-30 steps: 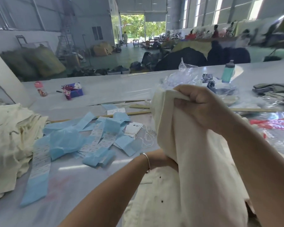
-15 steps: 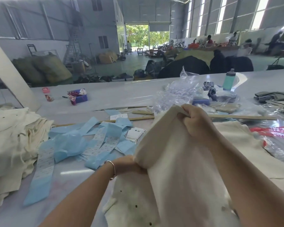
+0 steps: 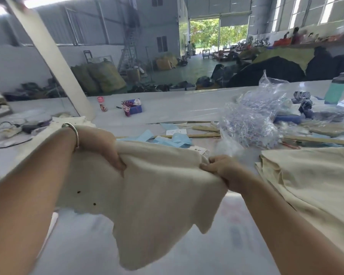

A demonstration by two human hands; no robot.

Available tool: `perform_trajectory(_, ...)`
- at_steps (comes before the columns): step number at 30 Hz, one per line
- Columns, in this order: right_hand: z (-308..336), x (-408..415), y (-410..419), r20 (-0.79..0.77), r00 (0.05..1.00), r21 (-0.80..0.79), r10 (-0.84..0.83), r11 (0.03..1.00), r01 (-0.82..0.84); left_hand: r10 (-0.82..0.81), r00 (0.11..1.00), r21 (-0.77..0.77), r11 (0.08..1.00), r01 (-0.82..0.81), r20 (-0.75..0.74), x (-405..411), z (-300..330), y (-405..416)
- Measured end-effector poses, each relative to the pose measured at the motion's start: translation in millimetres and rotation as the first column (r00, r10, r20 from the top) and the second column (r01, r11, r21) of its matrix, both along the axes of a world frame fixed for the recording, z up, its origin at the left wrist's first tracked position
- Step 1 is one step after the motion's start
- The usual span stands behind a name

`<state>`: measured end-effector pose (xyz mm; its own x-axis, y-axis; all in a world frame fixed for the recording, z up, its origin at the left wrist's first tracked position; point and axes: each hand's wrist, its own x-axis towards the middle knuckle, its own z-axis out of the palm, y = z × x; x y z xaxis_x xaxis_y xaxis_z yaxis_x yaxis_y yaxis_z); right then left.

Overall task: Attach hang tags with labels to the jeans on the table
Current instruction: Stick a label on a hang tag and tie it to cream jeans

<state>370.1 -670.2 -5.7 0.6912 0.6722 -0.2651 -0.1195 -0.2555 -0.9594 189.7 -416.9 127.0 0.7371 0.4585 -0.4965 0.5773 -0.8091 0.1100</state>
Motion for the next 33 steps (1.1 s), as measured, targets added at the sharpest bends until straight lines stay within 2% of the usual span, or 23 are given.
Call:
perform_trajectory(3, 2, 4, -1, -0.040, 0.999, 0.018, 0.024, 1.000, -0.024, -0.010, 0.999, 0.129, 0.992, 0.005, 0.043, 8, 14, 3)
perform_trajectory(6, -11, 21, -15, 0.049, 0.993, 0.027, -0.107, 0.994, 0.106, -0.033, 0.984, 0.045, 0.999, 0.026, 0.172, 41, -28, 8)
perform_trajectory(7, -20, 29, -21, 0.134, 0.975, -0.013, -0.179, 0.983, 0.182, -0.046, 0.967, 0.039, 0.999, 0.038, 0.249, 55, -57, 9)
perform_trajectory(9, -46, 46, -34, 0.381, 0.878, -0.171, -0.289, 0.911, 0.374, -0.088, 0.920, 0.181, 0.983, 0.019, 0.382, 74, -128, 7)
perform_trajectory(10, -61, 52, -41, 0.510, 0.816, -0.284, -0.272, 0.842, 0.458, -0.105, 0.912, 0.273, 0.962, -0.008, 0.397, 76, -167, 2)
perform_trajectory(11, -77, 53, -47, 0.611, 0.769, -0.394, -0.187, 0.771, 0.501, -0.109, 0.912, 0.311, 0.950, -0.021, 0.396, 76, -205, -5)
perform_trajectory(12, -93, 50, -51, 0.674, 0.736, -0.479, -0.060, 0.723, 0.498, -0.096, 0.915, 0.281, 0.960, -0.019, 0.391, 71, -242, -14)
perform_trajectory(14, -126, 32, -50, 0.687, 0.697, -0.584, 0.204, 0.727, 0.362, -0.088, 0.933, 0.182, 0.983, 0.025, 0.348, 57, -303, -33)
perform_trajectory(16, -155, 2, -43, 0.581, 0.674, -0.672, 0.455, 0.736, 0.082, -0.123, 0.933, 0.179, 0.982, 0.065, 0.339, 37, -343, -44)
perform_trajectory(18, -176, -23, -38, 0.491, 0.595, -0.760, 0.636, 0.646, -0.062, -0.121, 0.925, 0.200, 0.979, 0.051, 0.360, 18, -359, -45)
perform_trajectory(20, -185, -31, -33, 0.492, 0.573, -0.789, 0.656, 0.614, -0.026, -0.107, 0.924, 0.250, 0.968, 0.013, 0.366, 1, -360, -34)
perform_trajectory(22, -187, -33, -28, 0.487, 0.605, -0.803, 0.629, 0.596, 0.028, -0.024, 0.910, 0.317, 0.941, -0.119, 0.414, -16, -355, -20)
perform_trajectory(24, -183, -40, -16, 0.443, 0.609, -0.844, 0.658, 0.535, 0.035, 0.162, 0.876, 0.346, 0.874, -0.341, 0.455, -32, -347, -8)
perform_trajectory(25, -181, -48, -7, 0.454, 0.570, -0.849, 0.685, 0.526, 0.044, 0.283, 0.845, 0.328, 0.828, -0.454, 0.454, -40, -343, -5)
perform_trajectory(27, -177, -67, 15, 0.577, 0.462, -0.757, 0.673, 0.654, -0.008, 0.470, 0.771, 0.259, 0.754, -0.604, 0.429, -55, -338, 0)
perform_trajectory(29, -173, -84, 38, 0.685, 0.431, -0.593, 0.587, 0.793, -0.138, 0.543, 0.739, 0.184, 0.742, -0.645, 0.399, -64, -335, 4)
perform_trajectory(30, -171, -91, 50, 0.671, 0.484, -0.548, 0.562, 0.815, -0.187, 0.566, 0.723, 0.129, 0.745, -0.655, 0.397, -67, -333, 7)
perform_trajectory(33, -168, -117, 88, 0.430, 0.833, -0.364, 0.348, 0.911, -0.192, 0.638, 0.617, -0.150, 0.741, -0.655, 0.461, -71, -321, 16)
